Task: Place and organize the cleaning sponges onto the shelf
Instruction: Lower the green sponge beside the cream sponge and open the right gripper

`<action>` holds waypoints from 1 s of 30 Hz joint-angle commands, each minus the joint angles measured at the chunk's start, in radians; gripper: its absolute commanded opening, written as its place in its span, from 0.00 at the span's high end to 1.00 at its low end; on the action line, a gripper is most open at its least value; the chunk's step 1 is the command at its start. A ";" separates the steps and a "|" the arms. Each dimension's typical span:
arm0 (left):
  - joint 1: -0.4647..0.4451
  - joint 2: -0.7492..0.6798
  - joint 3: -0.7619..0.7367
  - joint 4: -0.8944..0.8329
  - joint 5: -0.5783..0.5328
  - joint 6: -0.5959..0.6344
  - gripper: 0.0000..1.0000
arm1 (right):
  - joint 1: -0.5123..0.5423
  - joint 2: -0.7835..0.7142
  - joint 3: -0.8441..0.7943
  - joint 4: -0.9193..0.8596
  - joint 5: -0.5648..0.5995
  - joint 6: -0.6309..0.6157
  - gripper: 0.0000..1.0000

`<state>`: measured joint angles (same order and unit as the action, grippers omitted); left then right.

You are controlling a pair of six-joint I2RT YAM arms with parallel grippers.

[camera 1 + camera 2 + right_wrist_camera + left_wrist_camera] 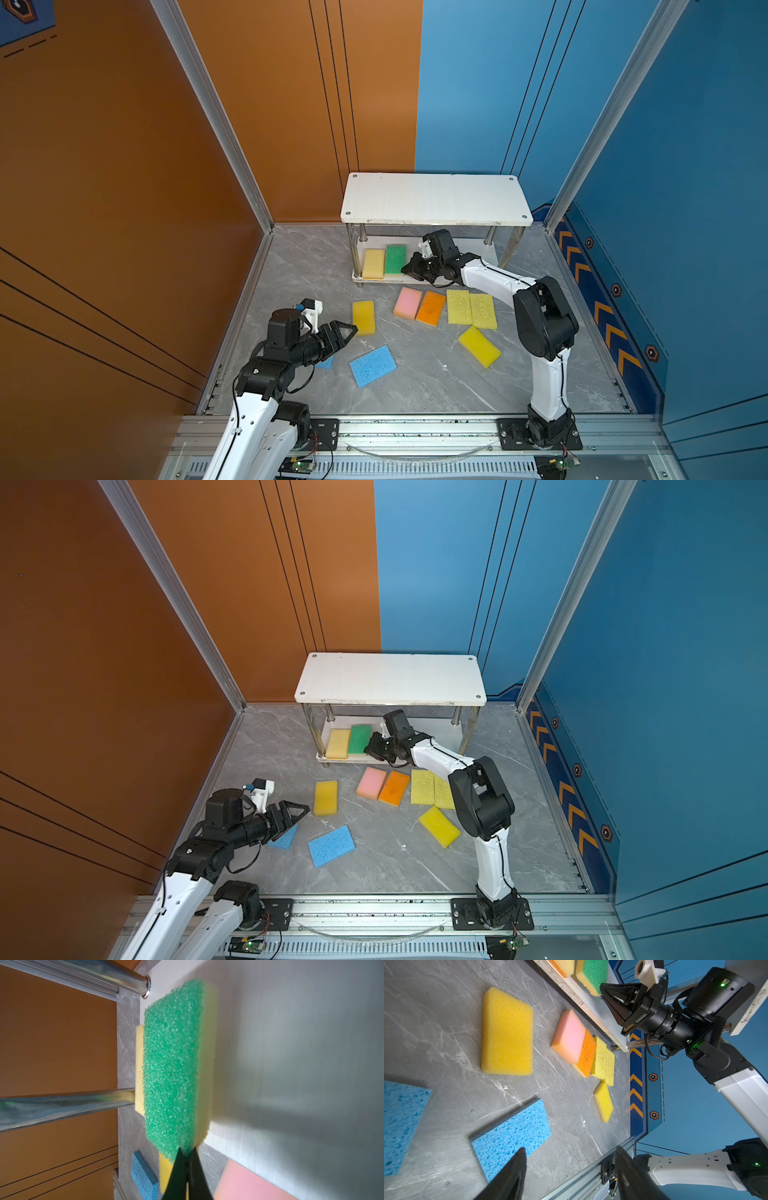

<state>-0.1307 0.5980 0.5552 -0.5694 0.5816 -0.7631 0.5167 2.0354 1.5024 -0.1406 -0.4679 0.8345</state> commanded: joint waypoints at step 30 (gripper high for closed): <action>0.022 0.005 -0.017 0.000 0.023 0.019 0.32 | -0.001 0.072 0.043 -0.043 -0.029 -0.028 1.00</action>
<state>-0.1177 0.6044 0.5549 -0.5694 0.5861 -0.7631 0.5102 2.0872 1.5219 -0.1570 -0.4870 0.8272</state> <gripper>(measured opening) 0.679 0.048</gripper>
